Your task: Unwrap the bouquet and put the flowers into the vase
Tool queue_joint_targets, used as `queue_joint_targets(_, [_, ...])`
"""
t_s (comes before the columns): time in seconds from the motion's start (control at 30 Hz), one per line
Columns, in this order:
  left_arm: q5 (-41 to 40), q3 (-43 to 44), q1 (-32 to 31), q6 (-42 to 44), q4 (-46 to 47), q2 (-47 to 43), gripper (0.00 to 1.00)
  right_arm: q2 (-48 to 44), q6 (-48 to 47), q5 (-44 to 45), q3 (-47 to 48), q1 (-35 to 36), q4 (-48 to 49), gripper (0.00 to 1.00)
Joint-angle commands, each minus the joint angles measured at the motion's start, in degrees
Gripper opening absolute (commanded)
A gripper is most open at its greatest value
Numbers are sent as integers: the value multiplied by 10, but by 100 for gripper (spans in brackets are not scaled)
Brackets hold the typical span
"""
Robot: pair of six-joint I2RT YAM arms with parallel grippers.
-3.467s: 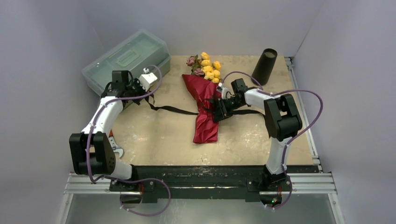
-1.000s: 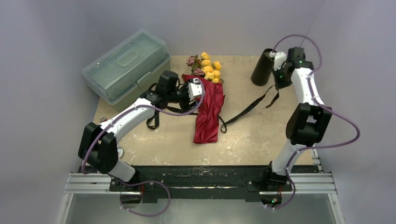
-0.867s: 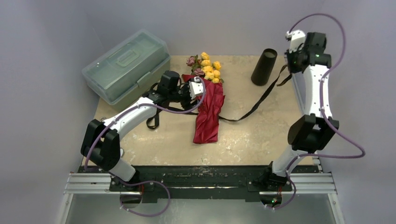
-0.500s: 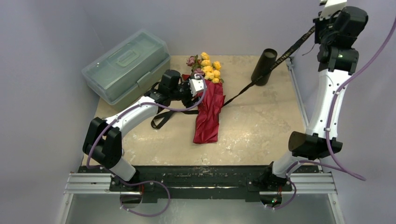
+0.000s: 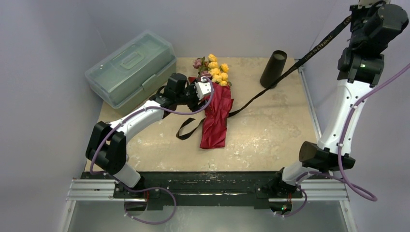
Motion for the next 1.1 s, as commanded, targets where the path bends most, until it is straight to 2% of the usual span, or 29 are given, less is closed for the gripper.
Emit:
queue_joint_targets(0.0, [-2,-3,-2,-9,27,-2,65,-40,-35,-60,-85,-1,-36,0])
queue_joint_targets(0.27, [-10,1,-2,-7,22,0,65,-104,-111,-156,-308,0,-157,0])
queue_joint_targets(0.47, [-10,0,-2,-10,20,1,65,-146,-211,-115,-543,0,-177,0])
queue_joint_targets(0.5, [-10,0,-2,-9,19,1,65,-142,-234,-87,-572,0,-187,7])
queue_joint_targets(0.53, [-10,0,-2,-9,19,0,65,-130,-249,-76,-586,0,-207,18])
queue_joint_targets(0.6, [-5,2,-2,-6,13,0,65,-97,-271,-107,-575,0,-262,55])
queue_joint_targets(0.63, [1,4,-2,-2,1,0,66,-82,-276,-134,-556,0,-289,65])
queue_joint_targets(0.7, [13,8,-2,1,-11,2,66,-64,-283,-170,-529,1,-315,77])
queue_joint_targets(0.77, [19,10,-2,1,-16,3,66,-49,-277,-212,-511,18,-314,82])
queue_joint_targets(0.93, [19,13,-2,-1,-18,1,66,5,-251,-243,-502,123,-280,81])
queue_joint_targets(1.07, [22,25,-2,4,-42,2,66,62,-235,-249,-489,177,-237,80])
